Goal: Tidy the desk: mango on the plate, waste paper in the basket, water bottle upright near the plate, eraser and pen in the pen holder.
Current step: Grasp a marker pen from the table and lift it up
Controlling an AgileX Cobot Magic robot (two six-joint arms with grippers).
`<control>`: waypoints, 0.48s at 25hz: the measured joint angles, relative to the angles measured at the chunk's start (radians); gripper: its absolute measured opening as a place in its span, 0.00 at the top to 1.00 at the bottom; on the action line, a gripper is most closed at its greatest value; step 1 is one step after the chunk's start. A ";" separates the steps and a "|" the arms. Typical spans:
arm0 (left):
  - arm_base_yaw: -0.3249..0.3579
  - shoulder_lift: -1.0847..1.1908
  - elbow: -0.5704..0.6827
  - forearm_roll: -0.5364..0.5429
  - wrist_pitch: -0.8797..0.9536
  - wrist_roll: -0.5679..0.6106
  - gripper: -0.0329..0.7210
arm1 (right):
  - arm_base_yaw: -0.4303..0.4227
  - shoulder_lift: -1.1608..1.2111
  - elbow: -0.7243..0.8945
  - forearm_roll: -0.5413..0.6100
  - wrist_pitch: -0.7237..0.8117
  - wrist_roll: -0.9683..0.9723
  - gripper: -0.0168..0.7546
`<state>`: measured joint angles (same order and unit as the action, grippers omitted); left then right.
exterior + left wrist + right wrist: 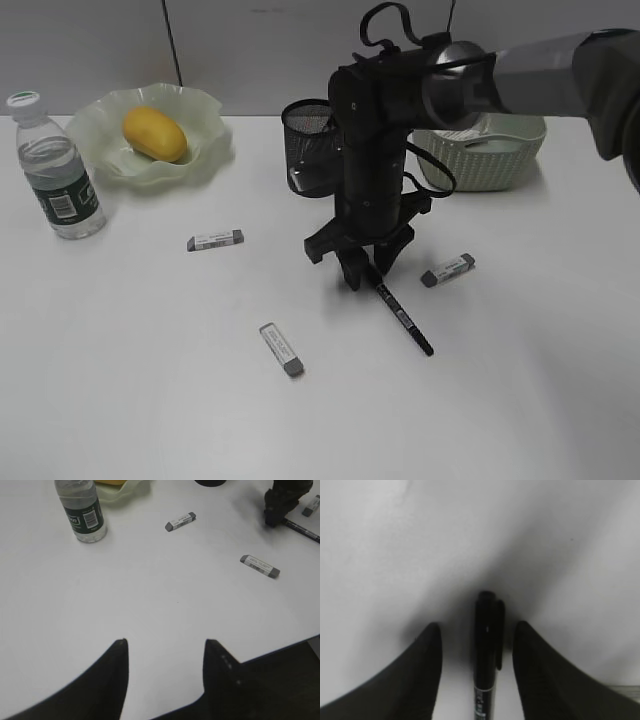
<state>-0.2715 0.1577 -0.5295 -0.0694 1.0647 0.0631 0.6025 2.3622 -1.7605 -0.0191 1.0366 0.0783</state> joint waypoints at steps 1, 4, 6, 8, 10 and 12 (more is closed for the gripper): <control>0.000 0.000 0.000 0.000 0.000 0.000 0.46 | 0.000 0.005 -0.001 0.001 0.000 0.000 0.50; 0.000 0.000 0.000 0.000 0.000 0.000 0.47 | 0.000 0.007 -0.002 0.008 0.000 0.000 0.59; 0.000 0.000 0.000 0.000 0.000 0.000 0.48 | 0.000 0.007 -0.002 0.019 0.001 0.000 0.69; 0.000 0.000 0.000 0.000 0.000 0.000 0.49 | 0.001 0.007 -0.002 0.019 0.001 0.000 0.78; 0.000 0.000 0.000 0.000 0.000 0.000 0.49 | 0.001 0.007 -0.005 0.019 0.001 0.000 0.79; 0.000 0.000 0.000 0.000 0.000 0.000 0.49 | 0.001 0.007 -0.017 0.002 0.006 0.000 0.79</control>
<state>-0.2715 0.1577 -0.5295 -0.0694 1.0647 0.0631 0.6036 2.3687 -1.7770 -0.0171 1.0425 0.0786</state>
